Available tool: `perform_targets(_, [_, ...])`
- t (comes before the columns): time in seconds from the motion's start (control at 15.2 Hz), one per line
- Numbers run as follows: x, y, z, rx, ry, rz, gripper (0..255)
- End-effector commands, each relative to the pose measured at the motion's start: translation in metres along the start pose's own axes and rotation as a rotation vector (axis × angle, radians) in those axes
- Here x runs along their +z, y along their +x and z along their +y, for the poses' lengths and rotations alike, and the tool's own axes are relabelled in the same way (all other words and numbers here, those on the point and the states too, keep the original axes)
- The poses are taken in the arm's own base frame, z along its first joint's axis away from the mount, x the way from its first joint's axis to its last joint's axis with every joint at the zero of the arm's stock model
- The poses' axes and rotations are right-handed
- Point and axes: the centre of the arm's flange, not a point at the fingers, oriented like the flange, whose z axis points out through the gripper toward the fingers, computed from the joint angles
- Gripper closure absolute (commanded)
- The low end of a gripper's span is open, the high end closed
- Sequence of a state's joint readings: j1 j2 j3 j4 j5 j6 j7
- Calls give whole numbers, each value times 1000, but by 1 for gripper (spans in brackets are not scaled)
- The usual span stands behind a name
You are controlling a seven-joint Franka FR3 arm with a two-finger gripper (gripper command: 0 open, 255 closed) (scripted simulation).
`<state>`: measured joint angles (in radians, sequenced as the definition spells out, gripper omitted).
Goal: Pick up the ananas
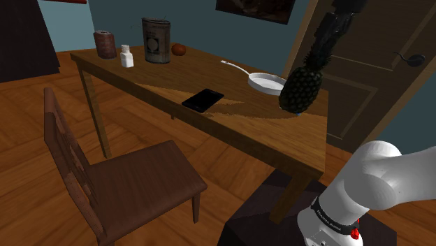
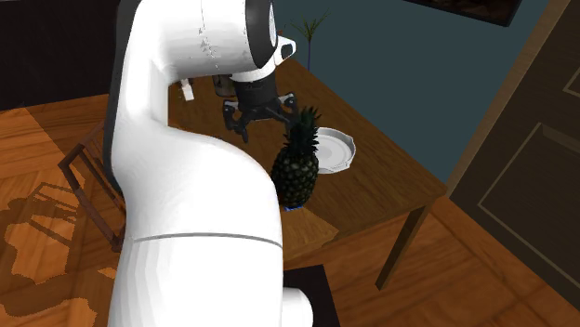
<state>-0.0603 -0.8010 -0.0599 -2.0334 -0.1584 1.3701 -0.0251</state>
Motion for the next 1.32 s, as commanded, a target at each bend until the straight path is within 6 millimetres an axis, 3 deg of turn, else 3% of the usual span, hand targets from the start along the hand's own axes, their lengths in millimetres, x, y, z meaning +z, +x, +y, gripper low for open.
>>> perform_targets(0.0, [-17, -5, 22, 11, 6, 2, 0])
perform_targets(0.26, [-50, -12, 60, 31, 17, 7, 0])
perform_targets(0.86, [-11, -17, 56, 31, 17, 7, 0])
perform_targets(0.92, [-11, -17, 56, 31, 17, 7, 255])
perform_targets(1.25, [-11, -18, 57, 30, 17, 7, 255])
